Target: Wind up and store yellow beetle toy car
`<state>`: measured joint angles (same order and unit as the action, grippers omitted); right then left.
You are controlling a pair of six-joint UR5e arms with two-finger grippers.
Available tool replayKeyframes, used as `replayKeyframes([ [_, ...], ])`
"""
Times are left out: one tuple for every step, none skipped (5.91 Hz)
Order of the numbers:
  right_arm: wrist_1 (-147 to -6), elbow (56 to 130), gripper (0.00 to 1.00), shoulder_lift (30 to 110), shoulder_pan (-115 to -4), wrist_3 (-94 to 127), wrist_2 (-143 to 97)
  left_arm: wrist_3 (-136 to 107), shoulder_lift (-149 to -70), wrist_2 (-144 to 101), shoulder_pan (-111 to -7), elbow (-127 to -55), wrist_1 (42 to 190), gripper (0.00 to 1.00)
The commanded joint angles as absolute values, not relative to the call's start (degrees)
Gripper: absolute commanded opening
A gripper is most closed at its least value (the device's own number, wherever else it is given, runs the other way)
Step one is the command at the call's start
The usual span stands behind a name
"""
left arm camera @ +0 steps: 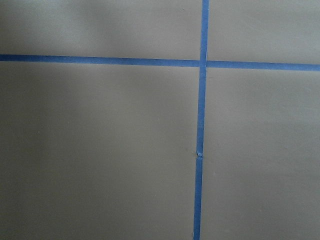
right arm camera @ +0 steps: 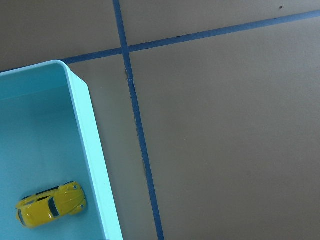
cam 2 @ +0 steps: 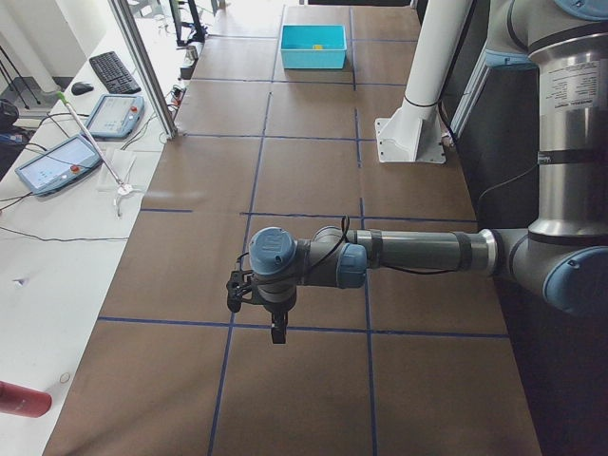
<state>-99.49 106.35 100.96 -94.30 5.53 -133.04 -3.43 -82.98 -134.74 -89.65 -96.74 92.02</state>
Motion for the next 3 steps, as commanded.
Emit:
replayKeyframes([
  [-99.49, 106.43, 1.0, 100.99, -94.22, 5.54, -133.07, -3.43, -82.97, -134.74, -89.65, -96.85, 92.02, 1.0],
  [-99.41, 106.44, 1.0, 100.9, -94.31, 5.71, -133.15, -3.43, -82.97, -134.74, -89.65, -96.86, 92.02, 1.0],
  [-99.49, 106.61, 1.0, 100.9, -94.22, 5.97, -133.24, -3.43, -82.97, -134.74, -89.65, -96.94, 92.02, 1.0],
])
